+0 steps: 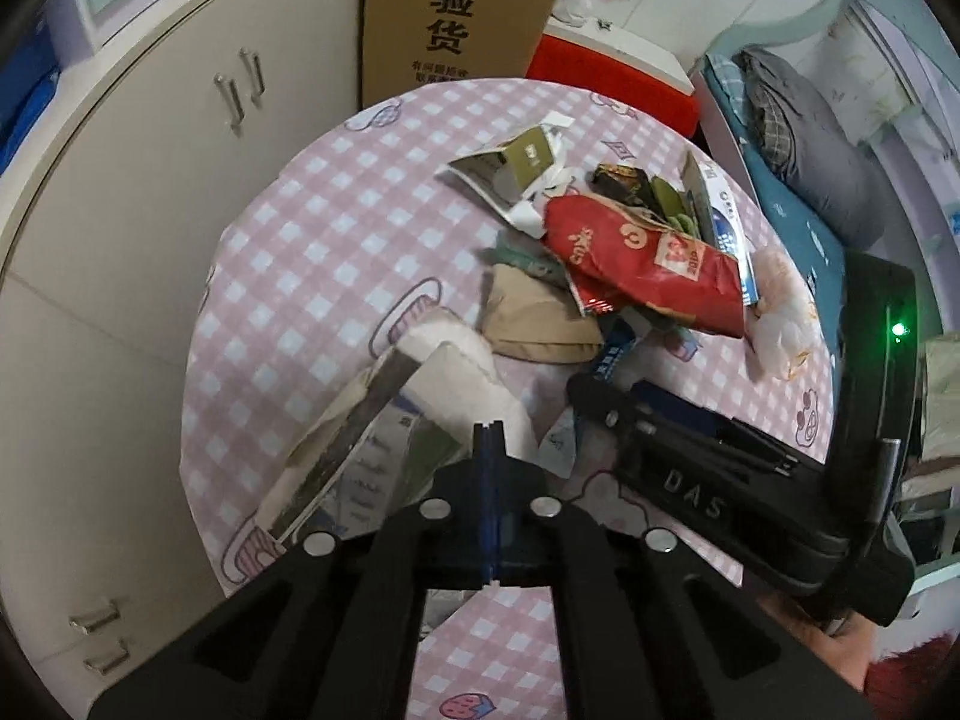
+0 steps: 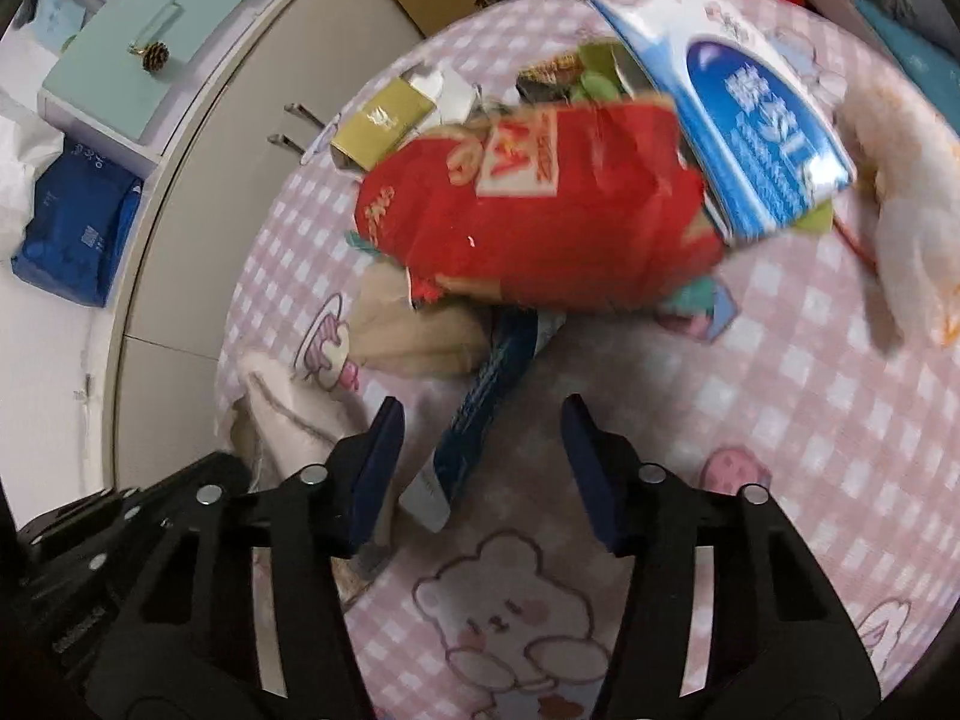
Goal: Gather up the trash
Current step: 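Grasp the white paper bag with the left tool while the right tool grasps the blue sachet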
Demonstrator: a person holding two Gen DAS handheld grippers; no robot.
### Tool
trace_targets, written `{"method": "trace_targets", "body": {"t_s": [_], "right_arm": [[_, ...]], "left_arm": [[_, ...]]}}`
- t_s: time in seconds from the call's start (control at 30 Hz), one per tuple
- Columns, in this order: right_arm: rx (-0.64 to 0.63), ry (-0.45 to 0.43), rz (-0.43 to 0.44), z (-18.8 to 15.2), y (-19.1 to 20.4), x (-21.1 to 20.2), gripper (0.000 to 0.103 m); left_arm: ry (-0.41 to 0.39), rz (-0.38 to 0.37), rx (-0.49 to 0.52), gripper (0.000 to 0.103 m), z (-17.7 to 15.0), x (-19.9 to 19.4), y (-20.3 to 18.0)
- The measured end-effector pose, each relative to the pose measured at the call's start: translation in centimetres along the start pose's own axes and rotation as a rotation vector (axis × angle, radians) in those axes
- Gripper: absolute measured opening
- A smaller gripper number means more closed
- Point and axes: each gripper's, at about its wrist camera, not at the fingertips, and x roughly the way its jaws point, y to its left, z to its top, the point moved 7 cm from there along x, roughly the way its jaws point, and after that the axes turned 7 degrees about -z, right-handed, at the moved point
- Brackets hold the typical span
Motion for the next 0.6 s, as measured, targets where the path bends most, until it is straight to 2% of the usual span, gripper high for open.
{"method": "trace_targets", "body": {"t_s": [0.03, 0.07, 0.17, 0.23, 0.33, 0.43, 0.53, 0.6], "right_arm": [[-0.019, -0.006, -0.014, 0.1, 0.1, 0.1, 0.044], [-0.04, -0.006, -0.048, 0.2, 0.0, 0.2, 0.032], [-0.049, 0.008, -0.039, 0.1, -0.1, 0.4, 0.02], [-0.038, 0.015, -0.029, -0.2, -0.7, 0.1, 0.016], [-0.02, 0.023, -0.02, -1.1, -1.8, -0.5, 0.011], [-0.002, 0.024, -0.026, -1.8, -3.2, -1.3, 0.011], [0.028, 0.024, -0.023, -2.2, -4.3, -1.7, 0.011], [0.041, 0.019, -0.024, -2.3, -5.0, -2.0, 0.01]], "left_arm": [[0.004, -0.011, -0.011, 0.002, -0.2, 0.1, 0.1], [0.011, -0.012, -0.016, 0.006, -0.1, 0.4, 0.0], [0.006, 0.023, -0.039, 0.065, 0.0, 0.6, 0.4], [-0.014, 0.036, -0.046, 0.067, 0.4, 0.5, 0.3], [0.026, 0.063, -0.046, 0.068, 0.7, 1.8, -0.1], [0.078, 0.171, -0.024, 0.068, 0.9, 3.6, -0.3], [0.149, 0.238, -0.042, 0.068, 0.7, 5.5, 0.1], [0.188, 0.286, -0.019, 0.068, 0.6, 6.9, 0.3]]}}
